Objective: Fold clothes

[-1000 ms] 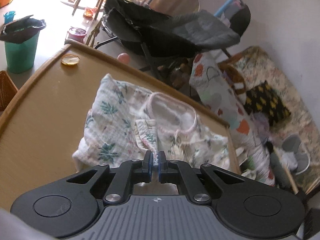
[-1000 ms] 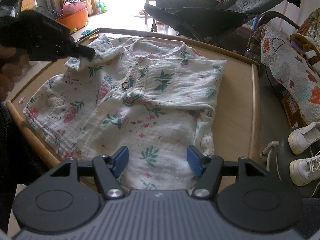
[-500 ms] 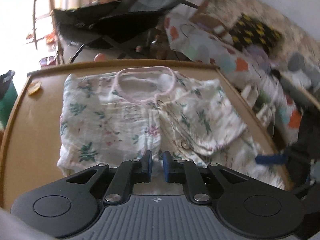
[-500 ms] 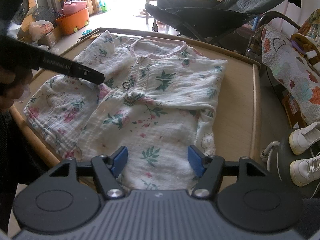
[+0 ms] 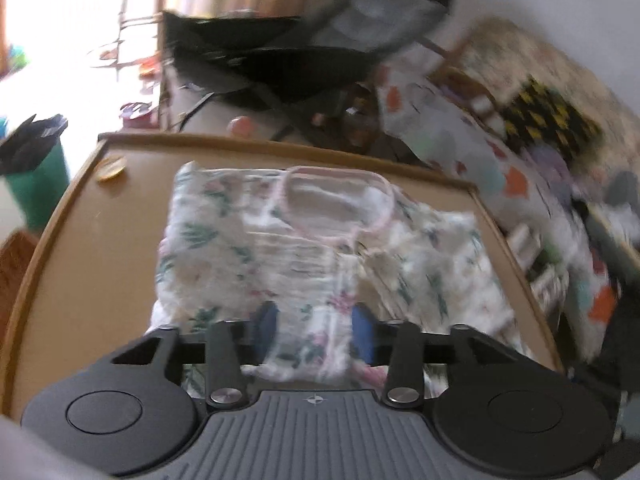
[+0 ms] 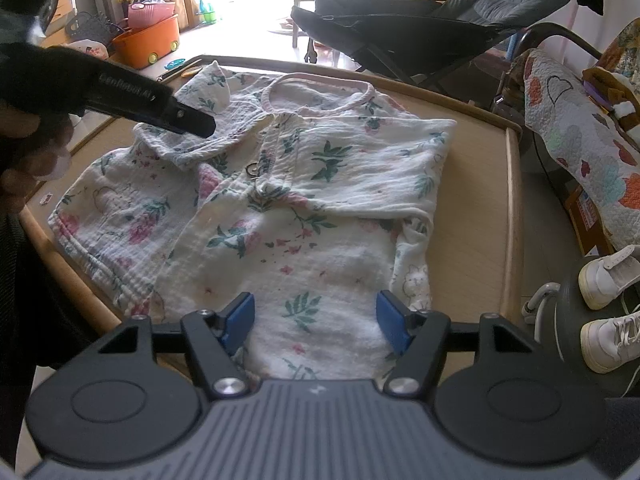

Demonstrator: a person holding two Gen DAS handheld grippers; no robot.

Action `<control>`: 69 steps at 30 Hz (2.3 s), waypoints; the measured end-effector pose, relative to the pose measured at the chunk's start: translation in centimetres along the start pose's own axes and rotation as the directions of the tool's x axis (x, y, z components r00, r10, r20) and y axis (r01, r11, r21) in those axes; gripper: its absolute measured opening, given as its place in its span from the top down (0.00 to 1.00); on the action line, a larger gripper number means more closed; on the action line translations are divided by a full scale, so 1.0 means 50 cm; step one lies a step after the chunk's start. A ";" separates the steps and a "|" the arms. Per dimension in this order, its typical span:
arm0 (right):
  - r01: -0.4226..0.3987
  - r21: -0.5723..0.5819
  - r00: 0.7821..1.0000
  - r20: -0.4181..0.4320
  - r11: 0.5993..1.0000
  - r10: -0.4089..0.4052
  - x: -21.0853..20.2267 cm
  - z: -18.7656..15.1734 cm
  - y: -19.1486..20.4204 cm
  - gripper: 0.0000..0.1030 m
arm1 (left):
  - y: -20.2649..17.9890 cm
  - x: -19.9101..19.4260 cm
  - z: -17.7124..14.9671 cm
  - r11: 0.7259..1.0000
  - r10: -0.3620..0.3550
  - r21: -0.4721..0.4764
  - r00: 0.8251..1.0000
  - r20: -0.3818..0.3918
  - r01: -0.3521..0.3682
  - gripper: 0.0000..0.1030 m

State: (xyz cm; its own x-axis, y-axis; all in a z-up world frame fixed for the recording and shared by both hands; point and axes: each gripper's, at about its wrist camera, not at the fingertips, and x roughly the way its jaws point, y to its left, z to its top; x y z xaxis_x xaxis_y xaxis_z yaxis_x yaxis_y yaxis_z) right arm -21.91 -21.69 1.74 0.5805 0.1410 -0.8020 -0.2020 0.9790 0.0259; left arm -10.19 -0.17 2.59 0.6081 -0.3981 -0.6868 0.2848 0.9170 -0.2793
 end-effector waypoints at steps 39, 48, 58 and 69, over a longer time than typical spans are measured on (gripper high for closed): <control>-0.008 0.214 0.999 0.047 0.977 -0.002 0.085 0.114 -0.114 0.77 | 0.057 0.002 0.034 0.971 0.114 -0.217 0.993 0.042 -0.102 0.39; -0.024 0.141 0.998 0.062 0.990 0.016 0.082 0.107 -0.114 0.77 | 0.122 -0.009 0.072 0.944 0.211 -0.266 0.977 0.036 -0.194 0.39; 0.015 0.119 0.997 0.075 0.993 -0.024 0.081 0.105 -0.096 0.77 | 0.144 0.000 0.110 0.949 0.160 -0.281 0.986 0.034 -0.144 0.39; -0.005 0.133 0.996 0.089 0.991 -0.007 0.082 0.100 -0.106 0.77 | 0.145 0.052 0.108 0.954 0.202 -0.221 0.979 -0.024 -0.202 0.39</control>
State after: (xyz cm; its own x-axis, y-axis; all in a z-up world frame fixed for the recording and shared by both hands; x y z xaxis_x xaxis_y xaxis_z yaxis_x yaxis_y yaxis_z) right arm -14.53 -25.56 1.32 0.6495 0.1463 -0.7461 -0.0976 0.9892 0.1090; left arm -2.52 5.30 2.40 0.6349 -0.2040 -0.7451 -0.0152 0.9610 -0.2761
